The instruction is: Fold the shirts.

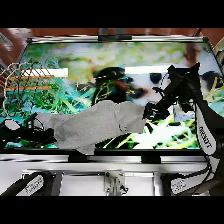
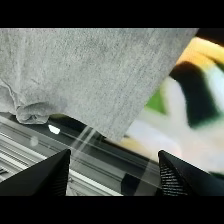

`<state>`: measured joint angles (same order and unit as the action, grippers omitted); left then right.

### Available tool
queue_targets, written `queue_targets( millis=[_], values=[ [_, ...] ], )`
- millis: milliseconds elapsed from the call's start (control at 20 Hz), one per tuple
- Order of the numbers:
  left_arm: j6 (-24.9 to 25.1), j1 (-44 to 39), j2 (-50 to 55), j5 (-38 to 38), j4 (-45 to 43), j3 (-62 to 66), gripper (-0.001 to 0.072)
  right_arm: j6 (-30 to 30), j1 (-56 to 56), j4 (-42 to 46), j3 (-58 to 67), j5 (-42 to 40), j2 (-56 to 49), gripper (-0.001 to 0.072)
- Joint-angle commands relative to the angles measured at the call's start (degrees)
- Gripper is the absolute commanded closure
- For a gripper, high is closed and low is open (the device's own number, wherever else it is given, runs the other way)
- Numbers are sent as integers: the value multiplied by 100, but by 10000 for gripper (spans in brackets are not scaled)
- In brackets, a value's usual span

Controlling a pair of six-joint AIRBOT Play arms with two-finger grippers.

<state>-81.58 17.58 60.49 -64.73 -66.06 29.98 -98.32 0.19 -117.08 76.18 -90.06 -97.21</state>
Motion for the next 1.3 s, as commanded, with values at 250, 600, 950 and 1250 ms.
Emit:
queue_targets(
  millis=[250,600,950,1250],
  values=[
    [166,0,-549,-39,79,535,669,273,732,13,0,380,-713,80],
    [450,-46,-662,-42,776,2037,668,179,850,-243,455,833,-284,642],
    [1106,-953,-754,457,2455,6518,668,-317,850,-144,3906,3077,2000,642],
    [409,-1078,-811,544,2105,8714,668,-315,850,267,4511,5630,3810,642]
  ],
)
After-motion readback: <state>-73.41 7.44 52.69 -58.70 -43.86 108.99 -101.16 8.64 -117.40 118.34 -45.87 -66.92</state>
